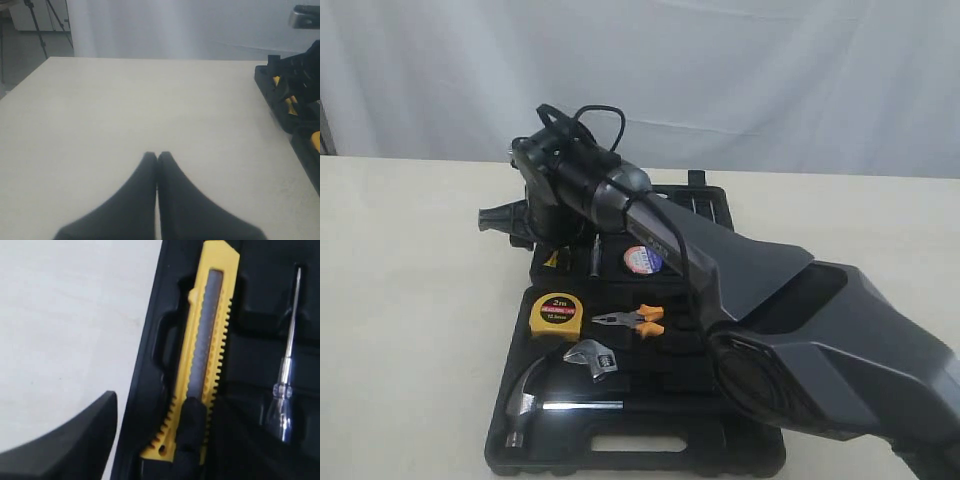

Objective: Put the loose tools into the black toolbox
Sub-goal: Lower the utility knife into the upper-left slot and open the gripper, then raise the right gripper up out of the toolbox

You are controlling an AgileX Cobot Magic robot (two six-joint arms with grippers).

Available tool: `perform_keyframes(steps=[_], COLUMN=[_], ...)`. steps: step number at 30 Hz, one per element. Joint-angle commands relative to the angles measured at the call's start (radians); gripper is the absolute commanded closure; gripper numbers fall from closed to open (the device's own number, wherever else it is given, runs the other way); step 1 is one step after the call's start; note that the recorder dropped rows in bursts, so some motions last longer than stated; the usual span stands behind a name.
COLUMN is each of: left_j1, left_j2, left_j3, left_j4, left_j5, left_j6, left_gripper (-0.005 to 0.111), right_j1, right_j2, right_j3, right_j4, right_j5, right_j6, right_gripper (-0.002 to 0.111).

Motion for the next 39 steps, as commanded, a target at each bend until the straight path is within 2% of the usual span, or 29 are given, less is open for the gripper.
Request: perform_keyframes(steps=[1, 16, 18, 25, 30, 39], left_j1=[-0.005, -0.005, -0.005, -0.005, -0.005, -0.005], left_j2=[-0.001, -0.001, -0.001, -0.001, -0.001, -0.001], left_j3=[0.003, 0.003, 0.003, 0.003, 0.003, 0.003], left_j4=[0.000, 0.000, 0.000, 0.000, 0.000, 0.000], left_j5=[-0.005, -0.005, -0.005, -0.005, -0.005, -0.005], left_j6=[-0.006, -0.006, -0.006, -0.006, -0.006, -0.006], left_gripper=[0.107, 0.107, 0.107, 0.107, 0.107, 0.107], right_j1=[-0.003, -0.003, -0.003, -0.003, -0.003, -0.003], right_j2=[-0.024, -0.153, -0.157, -0.166, -0.155, -0.059], right_j3=[-0.002, -0.002, -0.002, -0.002, 0.001, 0.001], right_j4=[-0.005, -0.004, -0.002, 0.006, 0.006, -0.060], right_j5=[0.009, 0.116, 0.137, 0.168, 0.074, -0.064], right_j6=[0.002, -0.134, -0.148, -0.223, -0.212, 0.022], right_gripper=[0.054, 0.064, 0.071, 0.107, 0.109, 0.109])
